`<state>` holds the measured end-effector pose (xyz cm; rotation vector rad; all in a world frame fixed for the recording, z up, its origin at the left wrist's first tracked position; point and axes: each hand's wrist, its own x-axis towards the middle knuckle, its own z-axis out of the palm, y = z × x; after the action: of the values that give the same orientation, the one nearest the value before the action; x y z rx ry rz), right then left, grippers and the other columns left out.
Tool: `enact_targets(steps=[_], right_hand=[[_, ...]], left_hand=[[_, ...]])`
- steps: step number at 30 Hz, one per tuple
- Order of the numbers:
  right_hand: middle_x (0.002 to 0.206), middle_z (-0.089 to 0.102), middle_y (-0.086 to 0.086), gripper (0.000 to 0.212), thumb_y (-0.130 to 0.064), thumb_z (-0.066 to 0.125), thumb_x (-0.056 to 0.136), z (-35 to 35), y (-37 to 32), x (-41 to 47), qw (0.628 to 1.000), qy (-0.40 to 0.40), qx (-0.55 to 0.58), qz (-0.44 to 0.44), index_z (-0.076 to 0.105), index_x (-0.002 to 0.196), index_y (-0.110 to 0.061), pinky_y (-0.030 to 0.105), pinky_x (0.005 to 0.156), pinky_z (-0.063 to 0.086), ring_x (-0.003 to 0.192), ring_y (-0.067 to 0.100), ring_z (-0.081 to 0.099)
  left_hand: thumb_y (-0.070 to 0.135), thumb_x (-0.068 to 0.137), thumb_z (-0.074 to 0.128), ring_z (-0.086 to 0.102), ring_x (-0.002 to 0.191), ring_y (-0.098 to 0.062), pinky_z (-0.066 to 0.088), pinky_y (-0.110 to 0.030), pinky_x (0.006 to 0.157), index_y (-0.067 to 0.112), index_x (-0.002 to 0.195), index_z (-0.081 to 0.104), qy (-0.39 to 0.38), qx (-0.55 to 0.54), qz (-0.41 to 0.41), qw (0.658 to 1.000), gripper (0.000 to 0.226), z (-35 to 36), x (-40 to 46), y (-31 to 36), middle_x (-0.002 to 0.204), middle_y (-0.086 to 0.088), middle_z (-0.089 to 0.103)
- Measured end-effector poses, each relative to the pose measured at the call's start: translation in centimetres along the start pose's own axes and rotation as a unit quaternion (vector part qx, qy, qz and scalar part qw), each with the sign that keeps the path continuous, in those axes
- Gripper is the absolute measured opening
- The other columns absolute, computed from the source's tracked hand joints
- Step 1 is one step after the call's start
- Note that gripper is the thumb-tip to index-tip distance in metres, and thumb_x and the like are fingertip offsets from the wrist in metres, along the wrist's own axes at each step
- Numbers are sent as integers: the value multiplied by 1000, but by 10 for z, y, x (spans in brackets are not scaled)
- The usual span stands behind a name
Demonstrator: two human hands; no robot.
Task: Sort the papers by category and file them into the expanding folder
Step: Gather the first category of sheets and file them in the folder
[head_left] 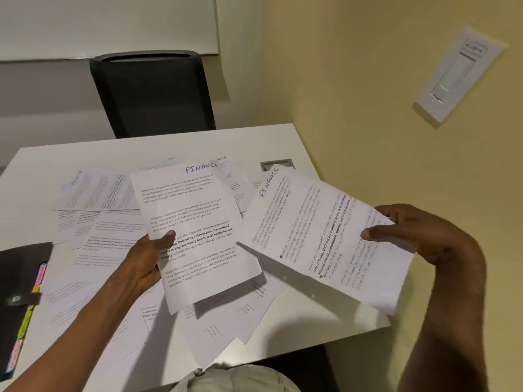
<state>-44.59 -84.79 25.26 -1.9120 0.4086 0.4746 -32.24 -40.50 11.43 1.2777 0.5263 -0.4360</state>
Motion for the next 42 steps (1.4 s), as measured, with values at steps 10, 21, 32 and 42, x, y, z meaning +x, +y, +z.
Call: enact_targets(steps=[10, 21, 32, 42], right_hand=[[104, 72, 7, 27, -25, 69, 87, 110, 111, 121, 981, 37, -146, 123, 67, 110, -11, 26, 63, 51, 77, 18, 67], [97, 62, 6, 53, -48, 76, 75, 137, 141, 154, 945, 162, -233, 161, 54, 101, -7, 31, 77, 46, 98, 29, 64], [121, 52, 12, 83, -54, 81, 68, 188, 160, 188, 911, 205, -312, 174, 41, 123, -6, 46, 91, 50, 114, 29, 51], [115, 65, 11, 69, -34, 86, 68, 175, 163, 200, 938, 179, -242, 172, 50, 119, -1, 36, 92, 50, 111, 30, 62]], left_hand=[[10, 95, 60, 60, 116, -40, 50, -53, 93, 8, 130, 59, 49, 2, 12, 999, 35, -28, -2, 1, 127, -19, 64], [8, 96, 58, 67, 94, -30, 61, -41, 61, 12, 116, 64, 61, -1, -2, 998, 22, -40, -6, -9, 106, -10, 71], [8, 95, 59, 69, 90, -30, 61, -41, 65, 11, 114, 64, 49, 12, 0, 999, 20, -29, -5, -14, 95, -7, 74], [7, 97, 57, 73, 67, -19, 60, -35, 57, 14, 101, 64, 45, 15, 24, 999, 12, -12, -8, -8, 74, 1, 75]])
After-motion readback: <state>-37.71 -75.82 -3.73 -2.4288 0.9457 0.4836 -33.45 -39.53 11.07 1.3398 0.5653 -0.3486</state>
